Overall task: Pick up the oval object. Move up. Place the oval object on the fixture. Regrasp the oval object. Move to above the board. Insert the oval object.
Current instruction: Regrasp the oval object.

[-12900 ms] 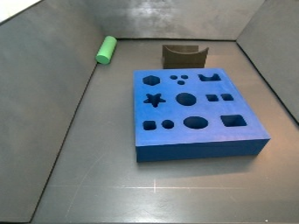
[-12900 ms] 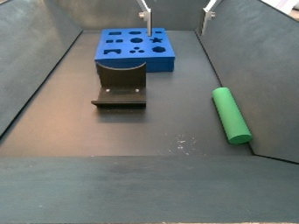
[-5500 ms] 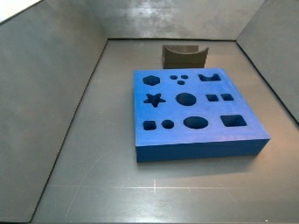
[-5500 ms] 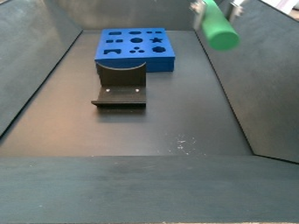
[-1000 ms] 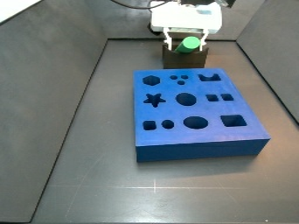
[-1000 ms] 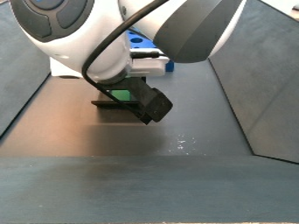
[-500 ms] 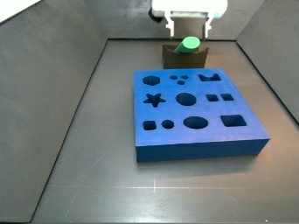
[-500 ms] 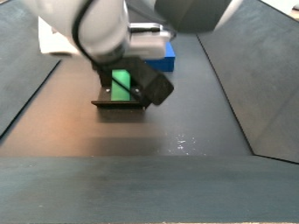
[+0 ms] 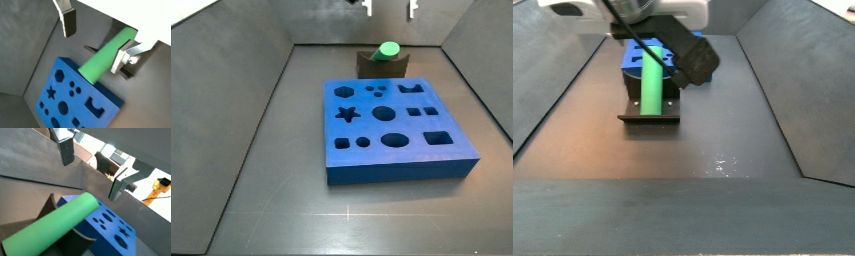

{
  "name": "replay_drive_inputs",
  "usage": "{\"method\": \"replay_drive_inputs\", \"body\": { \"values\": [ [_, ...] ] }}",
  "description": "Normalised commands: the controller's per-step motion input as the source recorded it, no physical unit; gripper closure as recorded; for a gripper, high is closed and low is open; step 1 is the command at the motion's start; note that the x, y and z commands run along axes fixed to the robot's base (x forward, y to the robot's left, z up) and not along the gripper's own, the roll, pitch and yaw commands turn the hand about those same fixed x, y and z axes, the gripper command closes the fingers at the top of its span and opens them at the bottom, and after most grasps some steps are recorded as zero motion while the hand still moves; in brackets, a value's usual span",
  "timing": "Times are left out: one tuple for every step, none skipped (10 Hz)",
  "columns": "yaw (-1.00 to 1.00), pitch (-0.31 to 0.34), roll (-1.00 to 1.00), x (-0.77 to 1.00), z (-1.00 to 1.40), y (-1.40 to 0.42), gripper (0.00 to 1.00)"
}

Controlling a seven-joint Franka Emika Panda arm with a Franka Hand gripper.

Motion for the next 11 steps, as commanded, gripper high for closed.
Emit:
{"method": "replay_drive_inputs", "body": {
  "values": [
    [0.03,-0.051,-0.02,-1.0,-0.06,0.0,0.0],
    [0.0,-0.091,0.01,-1.0,-0.02,0.0,0.0],
    [0.01,-0.098,0.02,-1.0,-0.01,-0.01,0.0],
    [0.02,-0.106,0.05,-1.0,-0.02,-0.01,0.0],
    [0.03,-0.111,0.07,-1.0,-0.01,-0.01,0.0],
    [0.04,-0.116,0.1,-1.0,0.0,-0.02,0.0],
    [0.04,-0.114,0.1,-1.0,0.01,-0.02,0.0],
    [0.05,-0.102,0.11,-0.85,0.01,-0.02,0.0],
    [0.06,-0.095,0.11,-0.76,0.02,-0.02,0.0],
    [-0.93,-0.005,1.0,-0.51,-0.62,-1.0,0.0],
    [-0.93,-0.005,1.0,-0.43,-0.61,-1.0,0.0]
  ]
}}
